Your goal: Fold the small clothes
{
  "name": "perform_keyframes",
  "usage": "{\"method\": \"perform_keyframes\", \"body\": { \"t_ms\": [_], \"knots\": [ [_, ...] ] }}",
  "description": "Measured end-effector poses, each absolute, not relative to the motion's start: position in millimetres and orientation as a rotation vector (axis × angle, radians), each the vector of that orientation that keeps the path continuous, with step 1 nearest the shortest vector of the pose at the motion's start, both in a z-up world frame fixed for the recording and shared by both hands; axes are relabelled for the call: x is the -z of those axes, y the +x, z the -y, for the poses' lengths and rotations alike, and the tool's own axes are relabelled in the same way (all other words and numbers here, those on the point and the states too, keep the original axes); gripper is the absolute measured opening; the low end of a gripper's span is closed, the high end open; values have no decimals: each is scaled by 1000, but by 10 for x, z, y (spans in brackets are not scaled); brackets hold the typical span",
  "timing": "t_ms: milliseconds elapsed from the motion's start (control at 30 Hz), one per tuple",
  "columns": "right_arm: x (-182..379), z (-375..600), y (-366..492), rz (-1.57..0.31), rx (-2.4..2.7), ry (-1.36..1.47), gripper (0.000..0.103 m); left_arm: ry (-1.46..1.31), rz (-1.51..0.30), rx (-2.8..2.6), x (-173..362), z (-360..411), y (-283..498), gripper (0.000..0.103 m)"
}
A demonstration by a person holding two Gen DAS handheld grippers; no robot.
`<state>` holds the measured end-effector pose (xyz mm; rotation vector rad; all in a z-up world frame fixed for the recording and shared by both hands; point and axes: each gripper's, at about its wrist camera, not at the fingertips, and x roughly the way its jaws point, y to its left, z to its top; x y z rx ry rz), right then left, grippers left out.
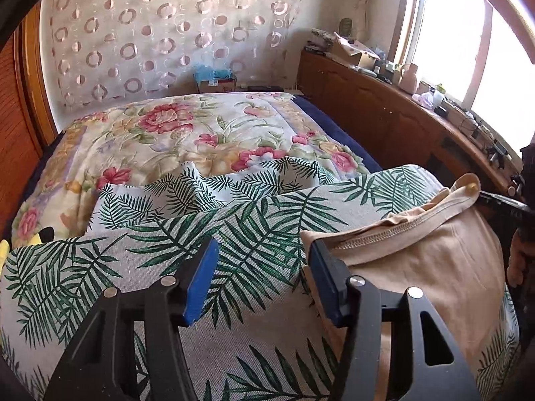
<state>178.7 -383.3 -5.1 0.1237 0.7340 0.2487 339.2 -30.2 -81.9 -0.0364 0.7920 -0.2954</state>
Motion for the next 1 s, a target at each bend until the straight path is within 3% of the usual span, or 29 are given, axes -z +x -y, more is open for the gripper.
{"method": "perform_keyframes", "body": {
  "t_ms": [67, 233, 300, 567, 633, 667, 700, 1000],
  "knots": [
    [40, 3797, 1748, -746, -215, 83, 3, -35, -789, 314, 787, 303, 3363, 57],
    [-118, 3666, 1679, -722, -273, 14, 15, -16, -744, 347, 651, 333, 3255, 57],
    [-96, 3577, 1733, -715, -317, -12, 27, -31, -746, 376, 603, 344, 3258, 57],
    [52, 3443, 1952, -741, -365, -122, 27, 9, -788, 489, 599, 550, 3146, 57],
    [53, 3476, 2056, -743, -369, -111, 25, 36, -806, 494, 665, 610, 3146, 57],
    [54, 3486, 2107, -739, -357, -107, 7, 49, -818, 497, 707, 644, 3166, 57],
    [70, 3510, 2166, -738, -332, -105, 3, 57, -826, 494, 738, 666, 3197, 57],
    [-26, 3691, 2193, -724, -209, -50, 1, 46, -803, 407, 712, 711, 3637, 57]
  ]
}}
